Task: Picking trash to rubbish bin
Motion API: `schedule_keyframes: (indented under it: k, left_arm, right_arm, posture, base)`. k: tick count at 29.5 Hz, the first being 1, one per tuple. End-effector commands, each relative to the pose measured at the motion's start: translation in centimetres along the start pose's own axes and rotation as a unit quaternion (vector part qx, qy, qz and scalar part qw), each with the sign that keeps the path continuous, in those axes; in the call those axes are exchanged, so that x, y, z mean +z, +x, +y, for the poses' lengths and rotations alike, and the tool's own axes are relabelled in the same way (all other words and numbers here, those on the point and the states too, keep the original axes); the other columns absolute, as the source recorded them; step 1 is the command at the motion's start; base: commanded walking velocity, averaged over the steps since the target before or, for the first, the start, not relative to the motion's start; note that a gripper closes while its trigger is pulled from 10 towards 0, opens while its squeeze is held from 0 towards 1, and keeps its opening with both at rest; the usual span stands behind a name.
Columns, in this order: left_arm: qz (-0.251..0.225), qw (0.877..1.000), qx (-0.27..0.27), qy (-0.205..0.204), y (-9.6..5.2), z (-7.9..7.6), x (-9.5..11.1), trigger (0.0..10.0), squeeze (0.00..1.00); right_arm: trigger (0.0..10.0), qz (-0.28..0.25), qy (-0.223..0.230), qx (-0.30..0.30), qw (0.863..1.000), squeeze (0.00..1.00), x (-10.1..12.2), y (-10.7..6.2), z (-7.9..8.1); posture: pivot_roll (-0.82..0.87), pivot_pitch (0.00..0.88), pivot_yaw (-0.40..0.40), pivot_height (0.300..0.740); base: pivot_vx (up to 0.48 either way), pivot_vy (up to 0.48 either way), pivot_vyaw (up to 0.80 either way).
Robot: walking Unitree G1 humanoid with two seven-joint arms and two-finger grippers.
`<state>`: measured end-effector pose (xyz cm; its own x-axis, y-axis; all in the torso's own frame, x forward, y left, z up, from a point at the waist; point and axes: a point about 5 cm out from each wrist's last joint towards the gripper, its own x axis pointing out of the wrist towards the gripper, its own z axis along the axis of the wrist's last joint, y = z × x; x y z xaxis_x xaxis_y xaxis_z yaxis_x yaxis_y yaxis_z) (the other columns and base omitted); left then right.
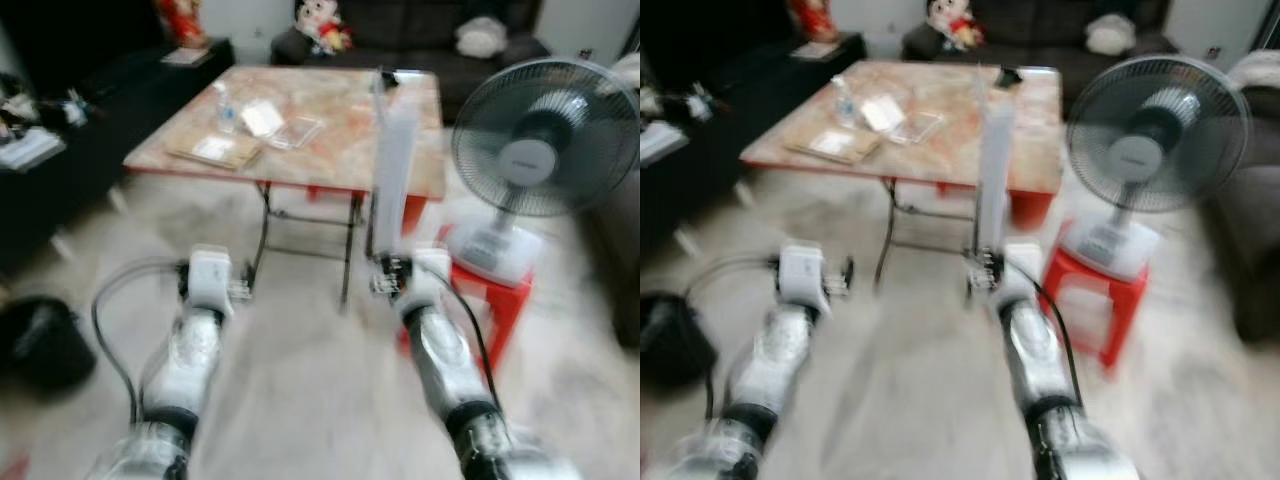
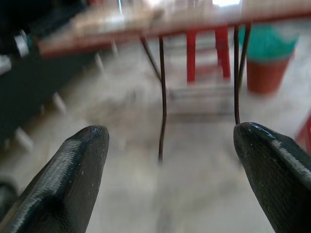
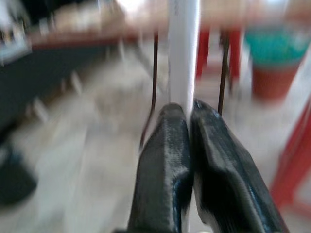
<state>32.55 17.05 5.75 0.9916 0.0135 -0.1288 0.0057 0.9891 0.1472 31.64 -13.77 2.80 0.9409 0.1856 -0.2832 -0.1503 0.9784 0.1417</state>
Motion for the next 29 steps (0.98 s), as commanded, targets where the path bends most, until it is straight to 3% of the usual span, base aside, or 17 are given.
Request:
schedule_keyframes:
  k: [1,3,7,15,16,20,29]
  left_arm:
    - [0.055,0.998,-0.009,0.005,-0.5,0.2,-1.9,10.0,0.00]
    - [0.090,0.996,-0.016,0.015,-1.0,0.1,-3.3,10.0,0.00]
    - [0.177,0.984,-0.026,0.028,-2.8,-0.1,-6.7,10.0,0.00]
    - [0.260,0.964,-0.033,0.036,-5.6,-0.1,-10.3,10.0,0.00]
    - [0.285,0.957,-0.031,0.037,-6.6,0.0,-11.3,10.0,0.00]
    - [0.314,0.948,-0.036,0.032,-7.8,-0.1,-12.5,10.0,0.00]
    - [0.332,0.942,-0.036,0.033,-8.6,-0.1,-13.2,10.0,0.00]
  right_arm:
    - [10.0,0.059,0.007,-0.026,0.998,0.00,-2.4,-1.1,-1.4]
    - [10.0,0.101,0.001,-0.050,0.994,0.00,-4.3,-2.1,-2.3]
    - [10.0,0.173,0.030,-0.089,0.980,0.00,-7.8,-4.6,-3.8]
    - [10.0,0.250,0.036,-0.098,0.963,0.00,-11.4,-7.5,-4.2]
    - [10.0,0.268,0.033,-0.091,0.958,0.00,-12.2,-8.1,-4.1]
    - [10.0,0.277,0.026,-0.082,0.957,0.00,-12.7,-8.6,-3.9]
    - [10.0,0.280,0.027,-0.085,0.956,0.00,-12.9,-8.7,-3.8]
  posture:
    - [0.01,0.051,0.005,0.740]
    - [0.01,0.051,0.005,0.740]
    - [0.01,0.052,0.004,0.740]
    - [0.02,0.049,0.003,0.740]
    - [0.01,0.050,0.004,0.740]
    - [0.02,0.049,0.004,0.740]
    - [0.01,0.042,0.011,0.740]
  base:
    - [0.000,0.000,0.00]
    - [0.000,0.000,0.00]
    - [0.000,0.000,0.00]
    - [0.000,0.000,0.00]
    - [0.000,0.000,0.00]
    - [0.000,0.000,0.80]
    - [0.000,0.000,0.80]
